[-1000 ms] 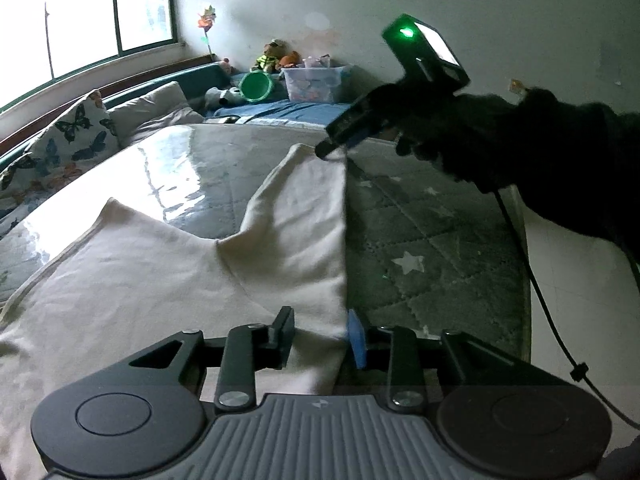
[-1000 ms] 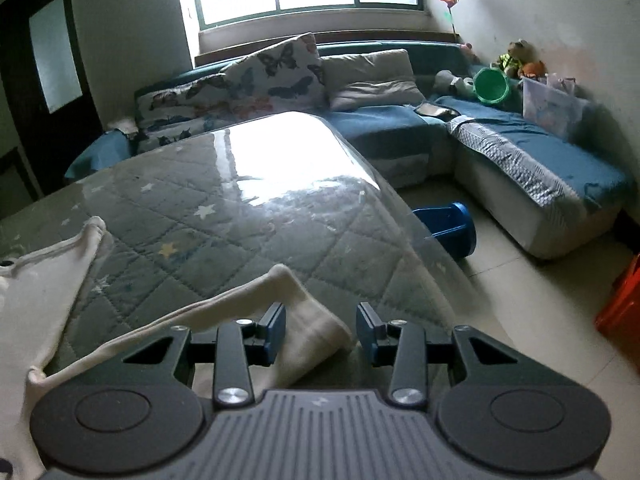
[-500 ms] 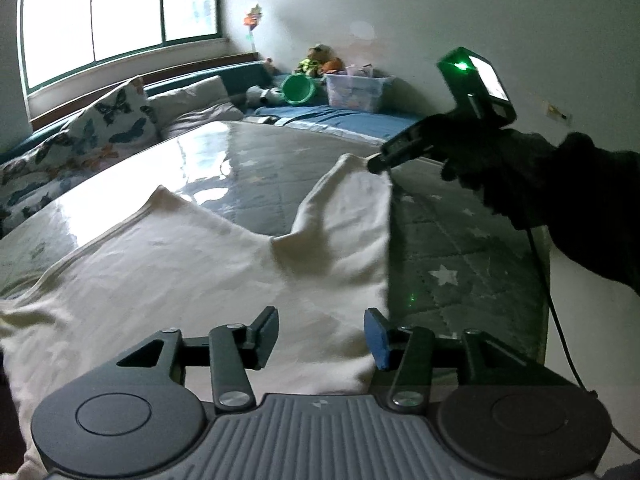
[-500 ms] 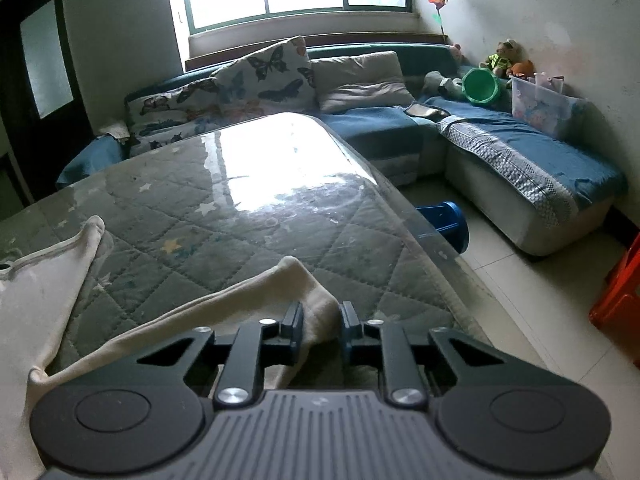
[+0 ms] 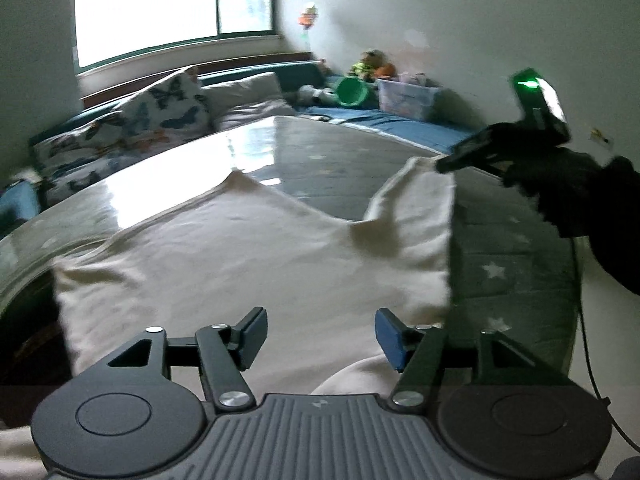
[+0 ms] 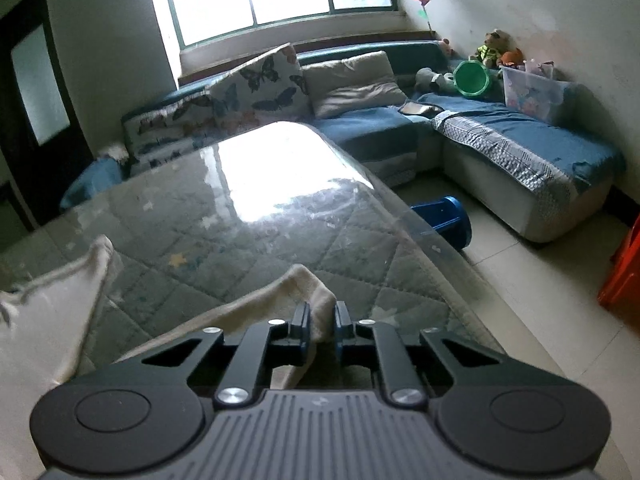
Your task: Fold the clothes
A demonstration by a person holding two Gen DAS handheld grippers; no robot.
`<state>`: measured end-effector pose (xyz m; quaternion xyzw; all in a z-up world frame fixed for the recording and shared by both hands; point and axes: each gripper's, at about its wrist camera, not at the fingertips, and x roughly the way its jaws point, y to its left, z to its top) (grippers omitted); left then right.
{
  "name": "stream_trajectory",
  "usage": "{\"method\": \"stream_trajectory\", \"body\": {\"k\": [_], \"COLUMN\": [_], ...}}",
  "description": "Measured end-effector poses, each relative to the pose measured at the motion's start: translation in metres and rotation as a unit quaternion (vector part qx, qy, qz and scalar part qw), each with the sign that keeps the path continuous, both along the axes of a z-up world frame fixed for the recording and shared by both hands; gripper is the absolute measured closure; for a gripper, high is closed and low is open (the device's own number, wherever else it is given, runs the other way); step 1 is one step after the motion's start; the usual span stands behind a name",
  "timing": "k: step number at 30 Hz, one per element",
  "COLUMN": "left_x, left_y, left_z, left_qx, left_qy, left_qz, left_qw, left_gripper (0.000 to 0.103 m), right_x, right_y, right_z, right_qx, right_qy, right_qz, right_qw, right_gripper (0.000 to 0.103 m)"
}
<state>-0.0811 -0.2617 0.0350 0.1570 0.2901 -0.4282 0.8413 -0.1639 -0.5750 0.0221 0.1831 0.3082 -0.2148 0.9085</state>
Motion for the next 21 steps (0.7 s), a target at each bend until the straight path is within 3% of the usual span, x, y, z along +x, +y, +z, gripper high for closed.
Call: {"method": "stream_trajectory", "body": {"k": [10, 21], "left_x": [0.01, 0.001], "left_y": [0.039, 0.052], "left_z": [-0.004, -0.007], "left_qx": [0.0, -0.013], "left_qy": [0.001, 0.007], "left_qz": [0.052, 0.059], "left_qw": [0.9986, 0.9982], "left_gripper": [0.035, 0.034], "right_x": [-0.031, -0.026], "right_y": [0.004, 0.098], "right_z": [0.046, 0.13], "right_qx": [0.069, 0.085], "right_qy": [-0.083, -0.2], "right_qz": [0.009, 0.147], "right_qw": [0.994, 0.965], "right_gripper": [0.093, 0.093]}}
